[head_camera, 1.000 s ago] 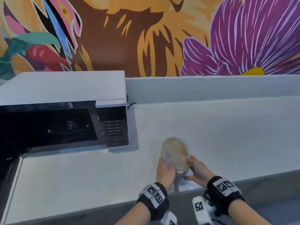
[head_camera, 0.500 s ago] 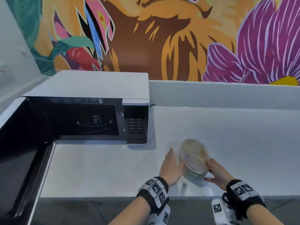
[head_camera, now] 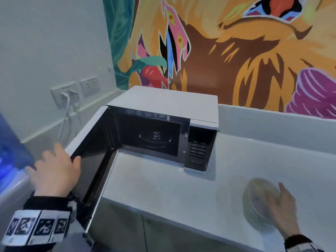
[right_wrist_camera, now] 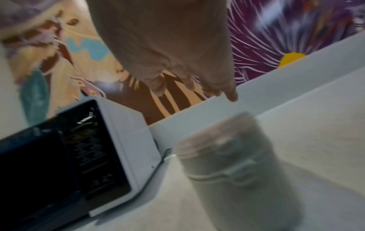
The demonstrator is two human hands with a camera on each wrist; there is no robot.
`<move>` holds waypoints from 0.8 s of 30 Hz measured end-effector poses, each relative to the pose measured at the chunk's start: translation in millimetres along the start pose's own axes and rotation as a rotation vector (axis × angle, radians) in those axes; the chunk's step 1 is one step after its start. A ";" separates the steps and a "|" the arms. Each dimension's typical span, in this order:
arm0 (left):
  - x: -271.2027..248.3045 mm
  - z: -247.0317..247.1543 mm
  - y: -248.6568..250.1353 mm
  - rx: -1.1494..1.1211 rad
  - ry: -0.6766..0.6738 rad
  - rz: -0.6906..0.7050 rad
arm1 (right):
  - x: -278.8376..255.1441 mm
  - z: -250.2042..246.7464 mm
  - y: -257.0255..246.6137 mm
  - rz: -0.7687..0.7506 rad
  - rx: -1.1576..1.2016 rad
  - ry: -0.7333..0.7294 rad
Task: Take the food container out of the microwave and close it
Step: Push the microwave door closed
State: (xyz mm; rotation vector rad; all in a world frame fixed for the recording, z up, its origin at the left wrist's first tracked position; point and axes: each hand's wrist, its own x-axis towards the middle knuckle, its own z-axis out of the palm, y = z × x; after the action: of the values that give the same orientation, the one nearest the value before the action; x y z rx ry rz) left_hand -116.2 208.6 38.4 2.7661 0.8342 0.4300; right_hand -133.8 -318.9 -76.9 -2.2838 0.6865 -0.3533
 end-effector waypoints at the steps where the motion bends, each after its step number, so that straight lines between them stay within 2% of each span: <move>1: -1.9 2.8 -8.9 -0.007 -0.072 -0.056 | -2.5 2.1 -14.7 -0.062 -0.012 -0.012; 3: -8.6 4.4 -17.1 -0.031 -0.137 -0.061 | -8.2 6.8 -41.6 -0.161 -0.031 -0.064; 5: -20.3 -0.9 -11.4 -0.124 -0.097 -0.049 | -15.0 12.1 -63.0 -0.188 -0.012 -0.124; 7: -33.4 -8.9 3.9 -0.219 -0.131 -0.001 | -20.9 20.0 -81.0 -0.206 0.088 -0.172; 11: -71.0 -14.8 55.7 -0.445 -0.363 0.144 | -28.7 41.2 -90.8 -0.222 0.199 -0.247; 14: -80.2 9.0 105.6 -0.615 -0.571 0.284 | -25.8 49.8 -110.1 -0.258 0.213 -0.283; 16: -75.3 38.9 138.8 -0.701 -0.650 0.367 | -20.9 50.6 -130.5 -0.328 0.220 -0.272; 19: -62.3 76.5 184.4 -0.797 -0.686 0.418 | -7.4 54.1 -165.3 -0.454 0.205 -0.201; 24: -42.4 105.7 225.0 -0.785 -0.624 0.510 | 20.9 72.7 -219.9 -0.701 0.029 -0.032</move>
State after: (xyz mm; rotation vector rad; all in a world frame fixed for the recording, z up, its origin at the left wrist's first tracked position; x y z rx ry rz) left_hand -1.2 -11.9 -3.9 2.1048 -0.1808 -0.0538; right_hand -3.2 -157.5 27.8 -2.4335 -0.1625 -0.6386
